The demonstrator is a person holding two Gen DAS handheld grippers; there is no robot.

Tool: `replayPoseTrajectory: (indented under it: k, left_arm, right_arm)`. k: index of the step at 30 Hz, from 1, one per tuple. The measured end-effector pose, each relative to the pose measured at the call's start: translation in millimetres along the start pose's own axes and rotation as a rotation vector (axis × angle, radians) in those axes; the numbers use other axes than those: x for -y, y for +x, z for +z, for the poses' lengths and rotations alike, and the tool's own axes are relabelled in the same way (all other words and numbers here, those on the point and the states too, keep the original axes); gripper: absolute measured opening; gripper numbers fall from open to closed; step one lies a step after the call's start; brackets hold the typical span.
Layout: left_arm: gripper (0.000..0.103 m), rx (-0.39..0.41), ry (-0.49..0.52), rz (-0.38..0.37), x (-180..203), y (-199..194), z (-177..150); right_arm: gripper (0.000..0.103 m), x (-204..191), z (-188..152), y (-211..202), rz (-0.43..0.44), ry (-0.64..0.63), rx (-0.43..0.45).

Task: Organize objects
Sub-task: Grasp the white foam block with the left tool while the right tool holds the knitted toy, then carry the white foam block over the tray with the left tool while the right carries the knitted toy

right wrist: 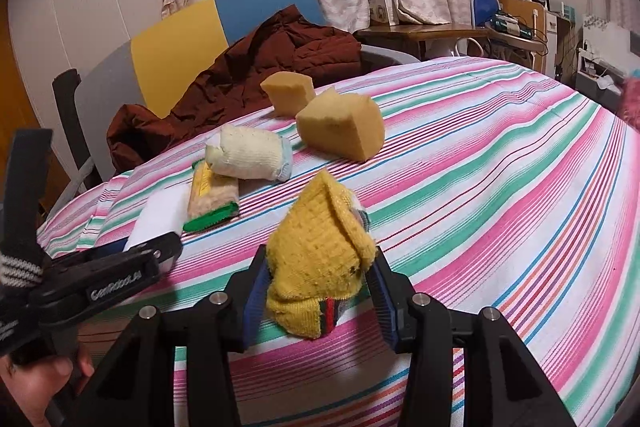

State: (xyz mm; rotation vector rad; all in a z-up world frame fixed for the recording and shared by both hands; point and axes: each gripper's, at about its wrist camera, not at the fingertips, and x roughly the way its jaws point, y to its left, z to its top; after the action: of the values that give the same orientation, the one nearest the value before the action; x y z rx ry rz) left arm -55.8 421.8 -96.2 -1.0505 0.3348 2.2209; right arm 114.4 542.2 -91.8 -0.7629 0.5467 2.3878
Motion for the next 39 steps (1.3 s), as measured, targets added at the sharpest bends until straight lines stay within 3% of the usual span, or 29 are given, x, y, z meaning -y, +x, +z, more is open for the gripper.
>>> replayPoseTrajectory:
  k: [6,17,24,32,39]
  left_arm:
    - [0.057,0.049,-0.061,0.0,-18,-21,-16]
    - [0.057,0.205,-0.067,0.015,-34,-72,-47]
    - [0.057,0.249,-0.068,0.037,-40,-105,-66]
    - [0.057,0.296,-0.158,-0.022,-61,-149,-89]
    - [0.057,0.338,-0.258,-0.002,-102,-186,-102]
  right_arm:
    - [0.048,-6,0,-1,-0.021,-0.028,0.006]
    - [0.047,-17,-2,-4,-0.062,-0.084,0.024]
    - [0.047,-34,-4,-7,-0.087,-0.171,0.047]
    - [0.047,-45,-6,-9,-0.113,-0.224,0.063]
    - [0.047,-62,-12,-20,-0.113,-0.317,0.123]
